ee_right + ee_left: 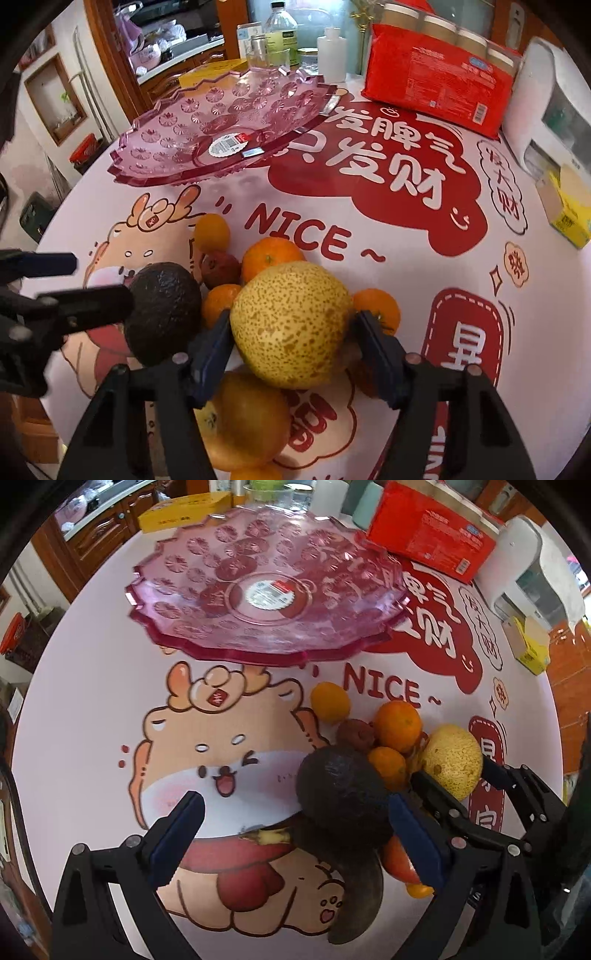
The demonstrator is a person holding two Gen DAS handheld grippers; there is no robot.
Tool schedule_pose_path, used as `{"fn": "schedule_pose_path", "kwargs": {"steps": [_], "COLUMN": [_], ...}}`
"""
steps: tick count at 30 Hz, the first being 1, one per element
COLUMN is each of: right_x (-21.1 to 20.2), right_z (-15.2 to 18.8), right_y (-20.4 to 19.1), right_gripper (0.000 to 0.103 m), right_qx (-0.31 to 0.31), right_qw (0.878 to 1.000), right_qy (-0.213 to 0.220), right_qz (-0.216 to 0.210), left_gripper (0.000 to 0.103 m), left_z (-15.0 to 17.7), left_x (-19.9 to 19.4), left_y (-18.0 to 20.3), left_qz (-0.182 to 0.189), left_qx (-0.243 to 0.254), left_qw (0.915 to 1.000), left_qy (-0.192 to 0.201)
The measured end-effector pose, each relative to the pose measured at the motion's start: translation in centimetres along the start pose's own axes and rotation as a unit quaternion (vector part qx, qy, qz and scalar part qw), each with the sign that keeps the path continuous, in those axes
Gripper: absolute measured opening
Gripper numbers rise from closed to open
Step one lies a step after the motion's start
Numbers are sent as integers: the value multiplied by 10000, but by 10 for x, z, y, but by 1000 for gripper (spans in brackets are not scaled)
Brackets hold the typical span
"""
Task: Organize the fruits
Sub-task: 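Grasp the avocado with the left tool while the right tool grasps the speckled pear, then carry the avocado and pear to the pink bowl and release both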
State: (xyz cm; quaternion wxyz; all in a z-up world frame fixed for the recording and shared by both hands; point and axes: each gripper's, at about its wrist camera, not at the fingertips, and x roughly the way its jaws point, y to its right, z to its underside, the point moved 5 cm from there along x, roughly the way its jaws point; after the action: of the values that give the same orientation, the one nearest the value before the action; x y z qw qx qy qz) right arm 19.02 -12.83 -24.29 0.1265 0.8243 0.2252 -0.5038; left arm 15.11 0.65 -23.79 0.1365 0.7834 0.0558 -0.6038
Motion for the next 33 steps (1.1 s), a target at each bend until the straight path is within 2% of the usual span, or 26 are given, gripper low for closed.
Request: {"fn": "schedule_pose_path", "kwargs": {"steps": [5,7,9,12,13,19,23,28,33], "right_x": [-17,-21,-22,-25,-27,-38,-50,-65,-86], "right_z": [4,6,8,12,13,19,20,19,12], "right_y": [12,16,19,24,25,27,26,20,6], "right_gripper": [66,66,66,66,66,66,66,66,65], "right_qx": [183,208,248,357,378,383,369,358,317], "right_qw": [9995,9994,9993,9989,9988,9985,9981,9977,9970], "right_qy": [200,236,229,220,229,330,442,535,677], "right_qz": [-161,-155,-161,-200,-215,-222,-222,-206,-183], "left_gripper": [98,92,80,66,65,60,60,60,60], "left_z": [-2,-2,-2,1,1,3,10,19,19], "left_x": [12,19,28,40,42,39,23,-16,-74], "left_y": [16,19,21,23,23,22,15,5,-9], "left_qz": [35,48,77,425,454,348,222,123,14], "left_qx": [127,103,70,-132,-181,-66,-19,87,366], "left_qw": [9998,9996,9992,9971,9969,9989,9997,9995,9967], "left_qy": [-151,-252,-389,-620,-620,-291,-41,280,722]}}
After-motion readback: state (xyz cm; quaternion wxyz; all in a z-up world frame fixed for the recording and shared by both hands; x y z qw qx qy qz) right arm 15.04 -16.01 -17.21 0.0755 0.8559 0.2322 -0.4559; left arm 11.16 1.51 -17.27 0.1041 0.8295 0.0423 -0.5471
